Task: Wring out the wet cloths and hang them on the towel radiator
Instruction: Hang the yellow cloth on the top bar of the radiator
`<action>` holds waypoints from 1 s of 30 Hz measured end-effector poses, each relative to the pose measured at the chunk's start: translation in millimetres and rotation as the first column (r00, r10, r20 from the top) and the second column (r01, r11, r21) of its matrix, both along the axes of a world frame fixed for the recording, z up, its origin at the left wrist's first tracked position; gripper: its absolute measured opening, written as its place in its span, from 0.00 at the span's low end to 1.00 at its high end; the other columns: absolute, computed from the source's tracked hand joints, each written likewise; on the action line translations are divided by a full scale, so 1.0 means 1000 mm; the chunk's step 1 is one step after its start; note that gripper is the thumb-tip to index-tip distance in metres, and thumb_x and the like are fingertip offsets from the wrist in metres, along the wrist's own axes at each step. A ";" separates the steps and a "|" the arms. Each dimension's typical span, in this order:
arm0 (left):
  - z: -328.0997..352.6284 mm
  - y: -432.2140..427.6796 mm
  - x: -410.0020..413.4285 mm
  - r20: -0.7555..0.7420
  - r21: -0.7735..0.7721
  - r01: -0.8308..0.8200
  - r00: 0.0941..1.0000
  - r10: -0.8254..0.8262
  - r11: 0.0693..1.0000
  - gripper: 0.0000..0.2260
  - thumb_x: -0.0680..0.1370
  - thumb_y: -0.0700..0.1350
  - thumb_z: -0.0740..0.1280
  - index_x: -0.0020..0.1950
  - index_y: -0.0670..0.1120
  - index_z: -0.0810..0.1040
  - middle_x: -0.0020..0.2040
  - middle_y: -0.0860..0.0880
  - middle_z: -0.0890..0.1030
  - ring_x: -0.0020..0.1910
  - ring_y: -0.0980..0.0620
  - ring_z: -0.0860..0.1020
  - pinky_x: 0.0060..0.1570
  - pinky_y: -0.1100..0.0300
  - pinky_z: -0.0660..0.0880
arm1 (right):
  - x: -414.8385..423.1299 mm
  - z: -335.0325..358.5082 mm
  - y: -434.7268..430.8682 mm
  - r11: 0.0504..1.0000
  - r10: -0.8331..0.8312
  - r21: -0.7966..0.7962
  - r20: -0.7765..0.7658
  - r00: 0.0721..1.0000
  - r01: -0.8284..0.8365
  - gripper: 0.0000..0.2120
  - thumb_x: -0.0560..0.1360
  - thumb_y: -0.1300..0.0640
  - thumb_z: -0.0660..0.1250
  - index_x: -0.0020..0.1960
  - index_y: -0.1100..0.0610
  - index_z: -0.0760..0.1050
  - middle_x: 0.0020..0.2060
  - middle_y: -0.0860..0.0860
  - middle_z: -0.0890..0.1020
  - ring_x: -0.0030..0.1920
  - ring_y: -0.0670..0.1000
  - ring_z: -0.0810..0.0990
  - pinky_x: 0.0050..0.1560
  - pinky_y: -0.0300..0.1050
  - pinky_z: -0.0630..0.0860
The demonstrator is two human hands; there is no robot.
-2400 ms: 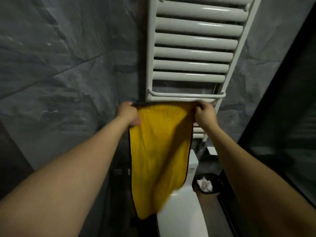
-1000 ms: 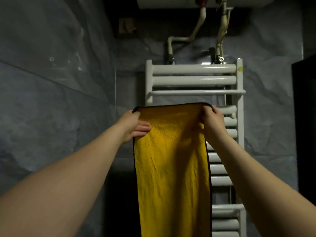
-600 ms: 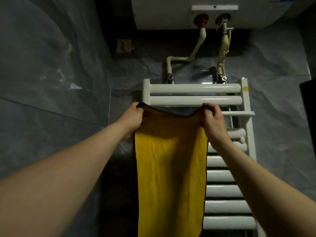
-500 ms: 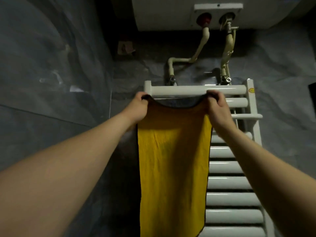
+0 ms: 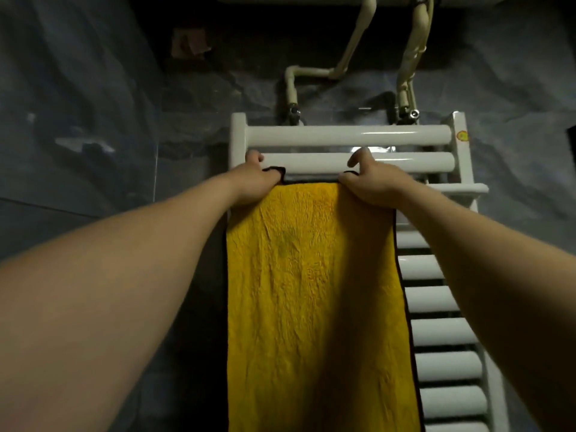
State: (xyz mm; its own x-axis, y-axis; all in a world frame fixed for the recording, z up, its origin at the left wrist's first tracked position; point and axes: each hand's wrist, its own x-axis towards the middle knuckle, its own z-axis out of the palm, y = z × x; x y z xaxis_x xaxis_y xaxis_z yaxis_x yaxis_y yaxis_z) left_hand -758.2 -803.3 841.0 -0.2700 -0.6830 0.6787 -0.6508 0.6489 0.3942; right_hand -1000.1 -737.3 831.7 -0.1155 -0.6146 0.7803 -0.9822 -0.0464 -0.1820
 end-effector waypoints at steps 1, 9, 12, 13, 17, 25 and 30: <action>0.000 -0.002 -0.001 0.007 0.002 -0.013 1.000 0.013 1.000 0.29 0.81 0.58 0.61 0.77 0.49 0.55 0.71 0.43 0.70 0.63 0.43 0.72 0.58 0.54 0.65 | 0.000 0.005 0.001 0.998 -0.009 0.064 0.008 1.000 0.008 0.23 0.80 0.37 0.57 0.69 0.48 0.66 0.66 0.59 0.76 0.64 0.62 0.75 0.58 0.53 0.69; 0.023 -0.018 -0.012 0.281 0.031 -0.162 0.948 0.147 0.986 0.39 0.79 0.71 0.49 0.77 0.42 0.65 0.76 0.41 0.67 0.72 0.40 0.67 0.71 0.47 0.62 | 0.010 0.036 -0.012 0.915 -0.083 0.402 0.115 0.990 0.030 0.23 0.83 0.42 0.53 0.69 0.55 0.72 0.60 0.57 0.79 0.54 0.58 0.80 0.60 0.51 0.72; 0.030 -0.018 -0.022 0.316 0.059 -0.165 0.939 0.139 0.985 0.30 0.82 0.64 0.54 0.76 0.44 0.67 0.74 0.43 0.70 0.69 0.42 0.70 0.69 0.49 0.64 | 0.010 0.041 -0.019 0.902 -0.084 0.432 0.127 0.988 0.021 0.17 0.83 0.47 0.57 0.59 0.57 0.77 0.45 0.56 0.81 0.41 0.55 0.80 0.51 0.48 0.75; 0.032 -0.019 -0.025 0.348 0.069 -0.165 0.928 0.131 0.984 0.27 0.81 0.63 0.58 0.73 0.45 0.71 0.70 0.44 0.74 0.65 0.42 0.74 0.69 0.49 0.67 | 0.008 0.041 -0.023 0.899 -0.086 0.438 0.144 0.986 0.014 0.16 0.83 0.47 0.57 0.56 0.57 0.77 0.45 0.56 0.82 0.40 0.55 0.81 0.49 0.48 0.75; 0.040 -0.026 -0.030 0.392 0.202 -0.156 0.918 0.066 0.967 0.16 0.73 0.56 0.72 0.54 0.47 0.83 0.48 0.45 0.86 0.47 0.41 0.85 0.57 0.41 0.79 | 0.005 0.042 -0.029 0.879 -0.081 0.473 0.258 0.963 -0.053 0.16 0.81 0.48 0.62 0.55 0.59 0.80 0.40 0.58 0.84 0.34 0.56 0.83 0.40 0.44 0.78; 0.027 -0.027 -0.028 0.263 -0.106 -0.175 0.944 0.198 0.979 0.30 0.79 0.65 0.60 0.70 0.43 0.75 0.70 0.42 0.74 0.66 0.42 0.74 0.59 0.55 0.67 | 0.012 0.035 -0.026 0.939 -0.102 0.338 0.123 0.987 0.055 0.20 0.83 0.50 0.58 0.68 0.61 0.74 0.66 0.61 0.77 0.59 0.62 0.79 0.61 0.52 0.72; 0.016 -0.012 -0.028 0.057 -0.348 -0.286 0.944 0.325 0.893 0.26 0.81 0.62 0.55 0.62 0.43 0.79 0.61 0.40 0.80 0.58 0.39 0.77 0.54 0.51 0.73 | 0.003 0.007 -0.014 0.958 -0.239 -0.169 -0.025 0.971 0.232 0.23 0.82 0.45 0.49 0.63 0.56 0.75 0.60 0.63 0.78 0.60 0.64 0.76 0.55 0.55 0.71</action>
